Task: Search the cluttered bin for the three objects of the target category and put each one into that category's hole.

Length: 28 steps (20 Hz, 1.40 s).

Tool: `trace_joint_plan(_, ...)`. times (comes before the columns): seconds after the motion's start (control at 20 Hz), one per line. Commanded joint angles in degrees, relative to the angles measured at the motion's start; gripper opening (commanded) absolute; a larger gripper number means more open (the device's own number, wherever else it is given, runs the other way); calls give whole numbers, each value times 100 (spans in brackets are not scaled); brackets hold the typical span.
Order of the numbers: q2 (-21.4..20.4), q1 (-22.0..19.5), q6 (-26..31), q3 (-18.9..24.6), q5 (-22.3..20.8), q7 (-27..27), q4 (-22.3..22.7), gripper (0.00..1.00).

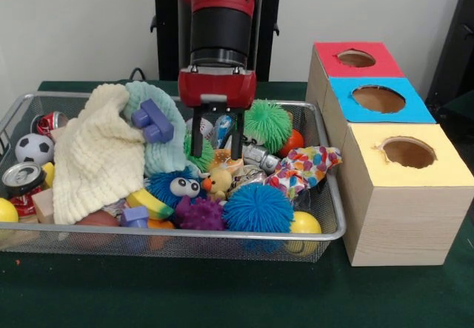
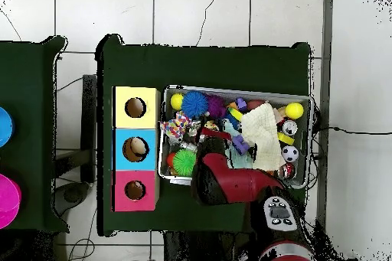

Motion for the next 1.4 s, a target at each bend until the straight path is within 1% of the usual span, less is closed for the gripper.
trace_joint_plan(0.05, 718, -265, 834, 465, -287, 275, -618, 100)
trace_joint_plan(0.15, 822, -302, 864, 494, -308, 282, -640, 100)
trace_joint_plan(0.25, 881, -218, 646, 394, -242, 327, -641, 100)
trace_joint_plan(0.35, 834, -46, 335, 234, -155, 337, -600, 100)
trace_joint_plan(0.4, 758, -116, 465, 371, -203, 404, -526, 100)
trace_joint_plan(0.55, 571, -57, 682, 470, -116, 517, -290, 100)
trace_joint_plan(0.65, 494, 68, 757, 452, 48, 616, -116, 100)
trace_joint_plan(0.85, 314, 407, 813, 193, 425, 760, 146, 100)
trace_joint_plan(0.95, 274, 447, 898, 171, 466, 749, 171, 100)
trace_joint_plan(1.1, 412, 405, 729, 198, 468, 787, 143, 100)
trace_joint_plan(1.25, 547, 318, 652, 261, 338, 744, 23, 100)
trace_joint_plan(1.4, 907, 265, 471, 210, 272, 674, -184, 100)
